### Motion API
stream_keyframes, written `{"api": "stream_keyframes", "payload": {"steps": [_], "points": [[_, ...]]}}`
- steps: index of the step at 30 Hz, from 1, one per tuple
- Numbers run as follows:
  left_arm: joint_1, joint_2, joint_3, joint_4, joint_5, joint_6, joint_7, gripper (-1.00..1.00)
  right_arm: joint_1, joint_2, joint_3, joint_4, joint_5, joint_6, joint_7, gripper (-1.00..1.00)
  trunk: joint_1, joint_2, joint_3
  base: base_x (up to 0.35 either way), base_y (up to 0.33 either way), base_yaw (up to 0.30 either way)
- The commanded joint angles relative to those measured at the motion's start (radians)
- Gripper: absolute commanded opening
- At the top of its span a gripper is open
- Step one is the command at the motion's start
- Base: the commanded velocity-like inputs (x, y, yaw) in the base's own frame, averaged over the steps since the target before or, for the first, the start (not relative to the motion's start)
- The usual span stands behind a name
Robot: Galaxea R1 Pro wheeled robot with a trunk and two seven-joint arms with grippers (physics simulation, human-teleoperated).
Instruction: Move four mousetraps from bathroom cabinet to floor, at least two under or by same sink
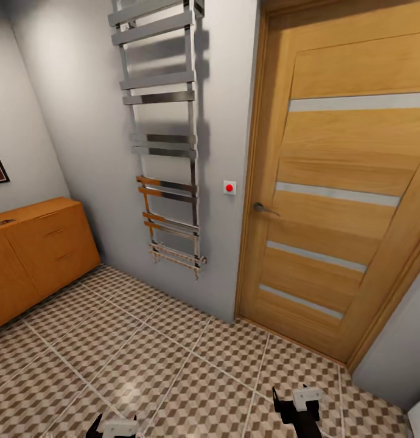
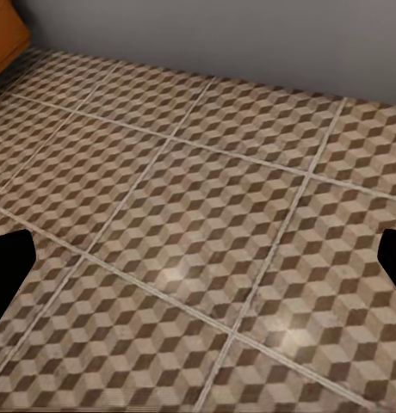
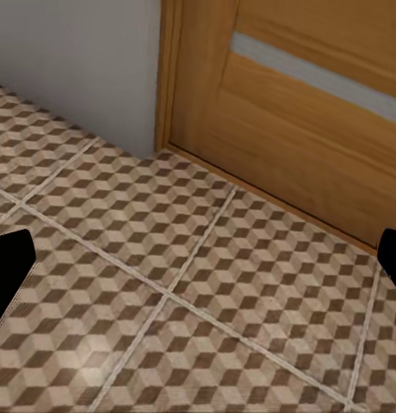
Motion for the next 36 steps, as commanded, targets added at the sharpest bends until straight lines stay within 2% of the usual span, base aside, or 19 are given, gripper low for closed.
{"api": "stream_keyframes", "payload": {"steps": [1,36], "points": [[-0.002,-0.001,-0.008,0.004,0.004,-0.005,0.004,1.0,0.0,0.0,0.009,-0.001,-0.003,-0.002,-0.006,1.0,0.001,-0.002,-0.002,0.0,0.0,0.258],[-0.002,-0.002,-0.008,0.004,0.003,-0.005,0.004,1.0,0.0,0.001,0.009,-0.001,-0.003,-0.001,-0.006,1.0,0.001,-0.002,-0.002,0.0,0.0,0.257]]}}
